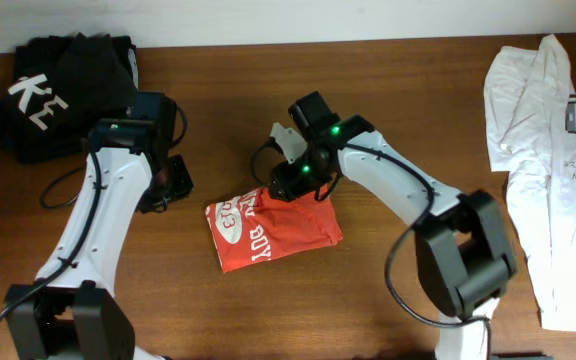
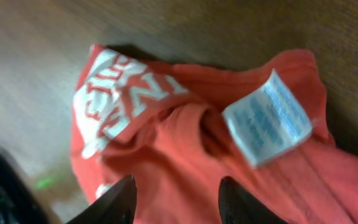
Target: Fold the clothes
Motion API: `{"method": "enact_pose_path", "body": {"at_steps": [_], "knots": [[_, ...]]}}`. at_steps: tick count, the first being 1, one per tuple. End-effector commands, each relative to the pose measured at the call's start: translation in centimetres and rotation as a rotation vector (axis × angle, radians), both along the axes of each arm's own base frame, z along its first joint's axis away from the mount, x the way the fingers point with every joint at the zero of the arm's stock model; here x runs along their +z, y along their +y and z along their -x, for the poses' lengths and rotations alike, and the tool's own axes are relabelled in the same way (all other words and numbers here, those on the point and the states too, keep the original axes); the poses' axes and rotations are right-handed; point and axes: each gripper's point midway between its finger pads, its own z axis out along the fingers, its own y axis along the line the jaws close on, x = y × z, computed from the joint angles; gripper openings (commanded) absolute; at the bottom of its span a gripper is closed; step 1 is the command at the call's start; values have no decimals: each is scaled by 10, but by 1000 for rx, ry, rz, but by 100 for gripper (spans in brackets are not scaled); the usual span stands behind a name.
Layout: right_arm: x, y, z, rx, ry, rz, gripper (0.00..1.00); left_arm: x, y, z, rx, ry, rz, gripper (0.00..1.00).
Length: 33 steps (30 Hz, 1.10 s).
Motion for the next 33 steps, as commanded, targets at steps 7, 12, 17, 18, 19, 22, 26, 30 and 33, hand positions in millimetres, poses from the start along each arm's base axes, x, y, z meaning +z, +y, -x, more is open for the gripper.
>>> {"method": "enact_pose_path", "body": {"at_steps": [7,12,17,18,19,22,26,30,33], "knots": [[-33,1,-8,38,-24,39,13,1,5,2,13,2,-14,41],[-17,-8,-12,7,-7,110,4,1,5,2,13,2,-15,41],[15,-60,-19,-96,-24,415,4,1,5,1,13,2,-15,42],[9,-65,-15,-96,-1,434,4,1,5,2,13,2,-15,42],[2,-68,-15,-96,8,445,4,1,5,2,13,2,-14,42],[-19,-91,-19,-174,51,510,20,1,5,2,12,3,-14,42],[2,-145,-14,-337,152,632,50,1,4,3,12,9,-12,42],[52,-74,23,-1,307,104,4,-3,-70,6,-227,21,318,4],[50,-46,49,140,363,-87,4,-32,-139,21,-389,15,463,1]]}}
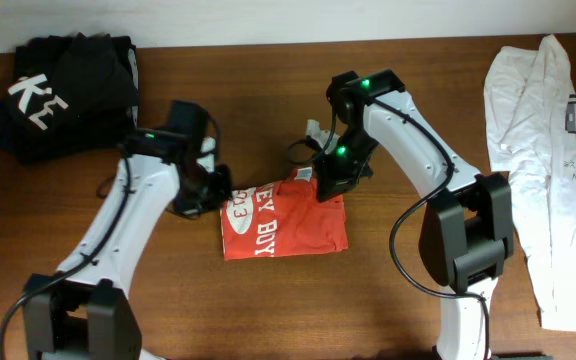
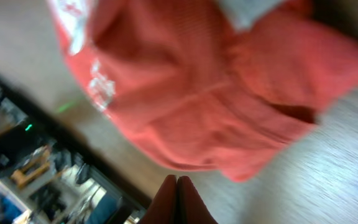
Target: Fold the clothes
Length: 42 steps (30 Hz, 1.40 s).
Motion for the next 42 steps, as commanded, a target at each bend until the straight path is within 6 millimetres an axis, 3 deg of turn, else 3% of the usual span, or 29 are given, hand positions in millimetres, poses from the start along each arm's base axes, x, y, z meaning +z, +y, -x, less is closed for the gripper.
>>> {"method": "enact_pose_path", "body": {"at_steps": [1,3,5,6,8,9,10,12,14,15,17,18,20,21,23,25,27,29,30,32,33,35,37,38,39,40,41,42], "knots": [[8,32,19,78,19,-261,4,-24,-52,13,-106,-10,142,1],[-17,37,25,58,43,-312,4,-41,-53,10,-82,-31,152,1],[-63,34,31,-16,53,-298,4,-69,-70,13,-106,-61,261,0],[-83,26,34,-64,64,-230,4,-94,-66,22,-85,-32,256,1],[-125,-3,38,-139,46,-33,5,-128,-50,40,-62,50,178,1],[-133,-22,38,-217,71,53,4,-142,-38,45,-25,92,121,1],[-137,-49,35,-324,113,162,4,-147,-9,49,90,132,4,0],[-128,-80,24,-401,140,199,4,-136,25,44,182,135,-79,0],[-102,-99,6,-448,115,182,4,-91,46,21,229,35,-98,1],[-77,-101,-6,-463,72,160,4,-65,46,9,223,-39,-88,0],[-23,-86,-27,-448,-72,82,5,-28,38,-6,208,-162,-56,4],[-9,-68,-29,-406,-116,39,7,-22,36,-8,202,-184,-48,6],[-7,-26,-26,-316,-150,-35,8,-23,20,-12,175,-186,15,5],[-4,5,-26,-274,-181,-91,13,-26,0,-16,133,-192,69,5],[-4,35,-27,-241,-202,-156,13,-47,-18,-18,89,-158,80,5],[-11,53,-33,-217,-200,-235,12,-77,-27,-30,73,-131,108,10],[-40,61,-39,-215,-156,-257,8,-101,-42,-41,25,-130,168,9],[-78,52,-49,-232,-164,-175,8,-120,-32,-46,43,-124,118,9],[-94,43,-55,-260,-163,-122,4,-126,-16,-50,66,-141,27,9],[-115,13,-67,-339,-190,30,4,-130,11,-53,108,-155,-90,9],[-120,-15,-74,-411,-200,141,4,-130,25,-51,129,-141,-143,5],[-106,-43,-84,-471,-181,175,4,-119,41,-51,154,-122,-202,2],[-76,-62,-98,-488,-216,186,4,-90,53,-59,170,-133,-267,1],[-42,-84,-111,-519,-264,253,9,-63,58,-63,177,-146,-295,3],[-9,-103,-118,-545,-287,305,32,-34,58,-64,180,-165,-291,19],[8,-109,-120,-539,-301,306,64,-20,56,-63,181,-177,-279,38],[24,-114,-123,-533,-317,302,89,-9,51,-61,177,-192,-244,68],[44,-126,-125,-553,-336,313,99,-3,31,-58,121,-189,-133,85]]}}
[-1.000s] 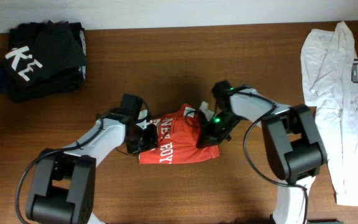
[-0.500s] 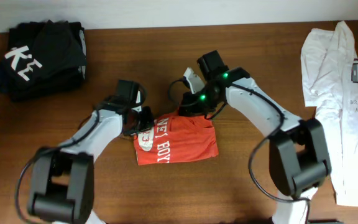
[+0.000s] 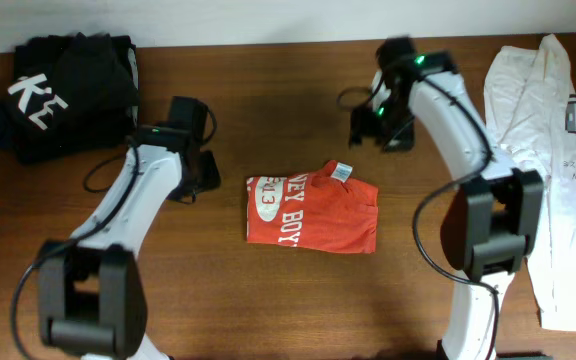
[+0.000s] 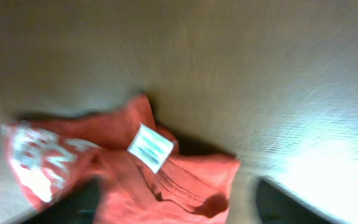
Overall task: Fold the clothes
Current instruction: 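Carry the folded red shirt with the left gripper onto the black stack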
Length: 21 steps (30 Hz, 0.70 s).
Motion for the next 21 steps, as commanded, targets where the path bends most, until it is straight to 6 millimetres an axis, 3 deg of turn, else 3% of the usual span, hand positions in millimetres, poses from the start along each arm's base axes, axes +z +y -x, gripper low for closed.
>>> {"method": "enact_pose_path", "body": {"at_steps": [1,2,4,6,10,11,13,14,15,16,18,20,21], "knots": [[45,-28,-10,-24,-84,63,99,31,-41,3,-154,-40,221,93],[47,-43,-11,-57,-79,65,99,20,-61,13,-216,9,319,99],[47,-64,-14,-100,-80,83,99,-7,-75,18,-255,58,359,99],[46,-98,-18,-168,-88,121,99,-28,-106,20,-373,94,516,99],[46,-151,-16,-284,-80,125,99,-71,-127,33,-448,204,642,98],[46,-161,-15,-307,-79,126,99,-79,-132,37,-454,223,650,90],[46,-164,-15,-313,-79,126,99,-88,-147,43,-493,242,652,49],[46,-164,-15,-313,-79,126,99,-89,-152,43,-512,233,646,21],[46,-164,-15,-312,-79,126,99,-91,-151,40,-494,227,623,4],[46,-164,-15,-312,-79,127,99,-96,-140,31,-403,230,546,1],[46,-164,-15,-312,-79,126,99,-89,-99,2,-338,194,329,1],[46,-164,-15,-312,-79,126,99,-66,-51,-41,-272,103,126,1],[46,-164,-15,-312,-79,126,99,-48,-29,-73,-300,4,20,1]]}}
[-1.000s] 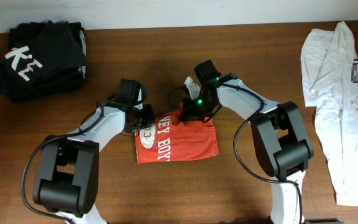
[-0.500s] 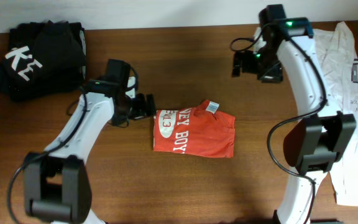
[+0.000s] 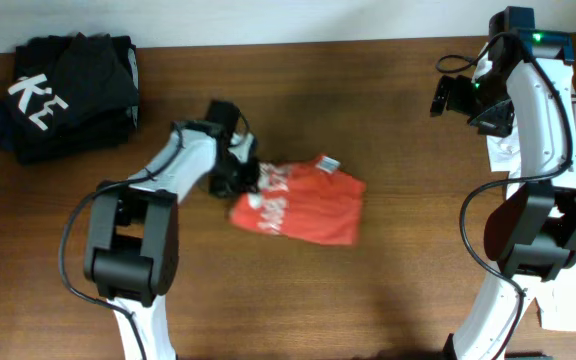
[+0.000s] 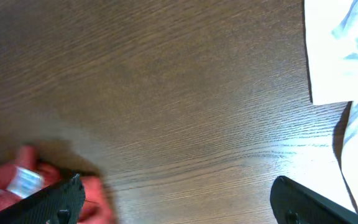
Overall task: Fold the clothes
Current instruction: 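Carry the folded red shirt with the left gripper onto the black stack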
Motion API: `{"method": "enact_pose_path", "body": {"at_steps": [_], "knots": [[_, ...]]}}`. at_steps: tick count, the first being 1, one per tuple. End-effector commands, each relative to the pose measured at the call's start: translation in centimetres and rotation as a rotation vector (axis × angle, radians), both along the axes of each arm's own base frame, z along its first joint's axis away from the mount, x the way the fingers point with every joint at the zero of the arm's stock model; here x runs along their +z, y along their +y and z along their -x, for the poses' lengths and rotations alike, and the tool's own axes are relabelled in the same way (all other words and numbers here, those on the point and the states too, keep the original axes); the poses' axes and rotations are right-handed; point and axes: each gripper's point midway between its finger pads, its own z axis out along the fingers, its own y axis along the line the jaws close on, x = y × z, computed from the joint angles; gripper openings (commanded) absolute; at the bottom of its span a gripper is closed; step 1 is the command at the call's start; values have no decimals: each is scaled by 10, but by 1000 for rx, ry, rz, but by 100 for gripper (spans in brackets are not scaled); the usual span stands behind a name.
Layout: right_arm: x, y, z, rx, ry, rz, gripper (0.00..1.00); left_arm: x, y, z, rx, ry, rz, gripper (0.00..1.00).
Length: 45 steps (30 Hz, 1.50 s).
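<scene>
A folded red shirt point(image 3: 306, 207) with white lettering lies tilted at mid-table; its label corner also shows in the right wrist view point(image 4: 8, 186). My left gripper point(image 3: 238, 177) sits on the shirt's bunched upper-left corner and appears shut on it. My right gripper point(image 3: 455, 97) hangs wide open over bare wood at the back right point(image 4: 178, 183), holding nothing. A white shirt lies spread along the right edge, and its hem shows in the right wrist view point(image 4: 340, 50). A black pile point(image 3: 63, 80) sits at the back left.
The wooden table point(image 3: 388, 290) runs the full width of the view. The right arm stretches over the white shirt and hides much of it. The black pile with white letters lies left of the left arm.
The right gripper moved from near the red shirt's upper right to the back right by the white shirt. The left gripper reached the shirt's left corner. The shirt now lies shifted left and tilted.
First the right gripper was open over the crumpled red shirt, with the left gripper off to its left. Then the right was shut at the shirt's top edge. Later the shirt lay flat, both grippers apart from it. Now the left is at its corner.
</scene>
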Motion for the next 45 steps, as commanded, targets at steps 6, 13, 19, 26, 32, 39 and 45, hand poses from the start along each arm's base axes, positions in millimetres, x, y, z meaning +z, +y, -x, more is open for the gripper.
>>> {"method": "enact_pose_path", "body": {"at_steps": [6,13,19,26,32,39,45], "knots": [[8,-3,-2,5,-23,18,99,89,180,-164,155,-630,-643,1],[8,-3,-2,5,-23,18,99,193,212,-210,304,-861,-653,1],[8,-3,-2,5,-23,17,99,230,274,-207,596,-905,-674,1],[8,-3,-2,5,-23,18,99,267,351,-190,865,-973,-781,1],[8,-3,-2,5,-23,18,99,222,392,-175,946,-848,-815,2],[8,-3,-2,5,-23,18,99,160,457,-147,1006,-679,-913,44],[8,-3,-2,5,-22,18,99,214,452,-159,959,-776,-924,99]]}}
